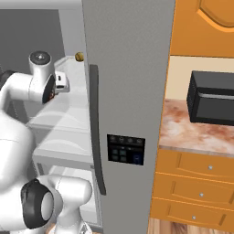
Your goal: Pick up the tangerine and peach from the fridge and place one fruit on each plate on the dining counter.
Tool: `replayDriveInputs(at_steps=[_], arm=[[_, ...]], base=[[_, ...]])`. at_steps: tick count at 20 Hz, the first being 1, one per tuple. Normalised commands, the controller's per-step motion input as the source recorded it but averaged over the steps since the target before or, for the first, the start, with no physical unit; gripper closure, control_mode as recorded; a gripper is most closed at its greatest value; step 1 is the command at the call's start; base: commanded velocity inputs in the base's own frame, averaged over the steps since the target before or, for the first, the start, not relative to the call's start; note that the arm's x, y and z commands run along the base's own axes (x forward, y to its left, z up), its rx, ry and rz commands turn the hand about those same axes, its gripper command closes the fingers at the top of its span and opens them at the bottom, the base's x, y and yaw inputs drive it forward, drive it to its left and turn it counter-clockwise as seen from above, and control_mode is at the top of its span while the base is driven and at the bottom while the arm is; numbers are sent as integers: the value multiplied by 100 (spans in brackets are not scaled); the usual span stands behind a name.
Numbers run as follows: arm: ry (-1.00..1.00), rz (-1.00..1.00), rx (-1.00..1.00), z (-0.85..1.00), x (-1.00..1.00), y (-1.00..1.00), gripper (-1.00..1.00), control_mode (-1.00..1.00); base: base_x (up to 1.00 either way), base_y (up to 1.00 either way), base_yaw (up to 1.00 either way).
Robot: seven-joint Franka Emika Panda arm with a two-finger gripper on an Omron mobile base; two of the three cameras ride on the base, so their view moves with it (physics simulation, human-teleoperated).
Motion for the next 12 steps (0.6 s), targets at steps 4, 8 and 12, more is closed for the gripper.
replayDriveInputs(at_steps=[4,8,12], arm=[[0,0,0,1,-56,-14,100,-100],[0,0,1,0,-60,-25,100,-100],[0,0,0,0,-59,-23,100,-100]], base=[[0,0,0],[0,0,0],[0,0,0]])
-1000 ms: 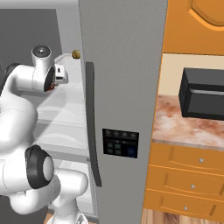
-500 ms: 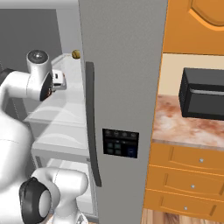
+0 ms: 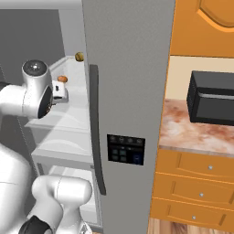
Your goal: Pick up the tangerine and peach from the fridge and place one fruit on each plate on the dining counter.
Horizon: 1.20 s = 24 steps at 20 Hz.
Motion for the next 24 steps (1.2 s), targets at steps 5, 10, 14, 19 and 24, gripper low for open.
replayDriveInputs(at_steps=[5,10,14,19,24], arm=[[0,0,0,0,-14,-6,100,-100],[0,0,0,0,0,0,100,100],[0,0,0,0,0,0,100,100],[0,0,0,0,0,0,100,100],[0,0,0,0,0,0,100,100]], base=[[0,0,0],[-28,-1,0],[-50,1,-33],[-4,4,-96],[0,2,-100]])
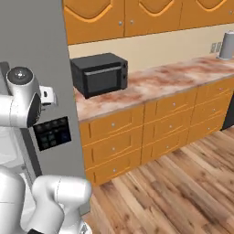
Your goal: Pick up the tangerine and peach from the fridge and place one fruit on each plate on the dining counter.
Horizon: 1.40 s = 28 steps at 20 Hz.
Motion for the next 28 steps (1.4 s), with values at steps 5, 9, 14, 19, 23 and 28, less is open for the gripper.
replayDriveInputs(at_steps=[5,9,14,19,23,28], arm=[[0,0,0,0,0,0,100,100],[0,0,0,0,0,0,100,100],[0,0,0,0,0,0,100,100],[0,0,0,0,0,0,100,100],[0,0,0,0,0,0,100,100],[0,0,0,0,0,0,100,100]], base=[[0,2,-100],[0,2,-100],[0,2,-100],[0,1,-100],[0,1,-100],[19,0,-78]])
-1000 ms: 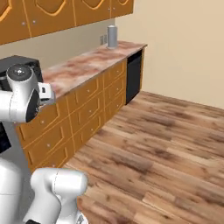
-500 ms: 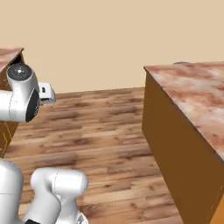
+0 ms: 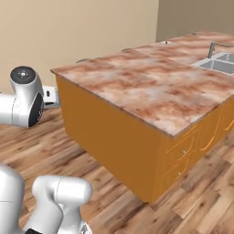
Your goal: Pick up the tangerine and peach from the fridge and place one fruit on each plate on the dining counter.
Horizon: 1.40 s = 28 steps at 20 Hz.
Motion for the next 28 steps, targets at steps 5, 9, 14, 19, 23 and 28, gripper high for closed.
replayDriveInputs(at_steps=[5,9,14,19,23,28], arm=[[0,0,0,0,0,0,100,100],[0,0,0,0,0,0,100,100],[0,0,0,0,0,0,100,100],[0,0,0,0,0,0,100,100],[0,0,0,0,0,0,100,100],[0,0,0,0,0,0,100,100]], base=[[72,36,-31],[68,58,-11],[70,63,0],[79,61,0],[82,59,0],[81,62,0]])
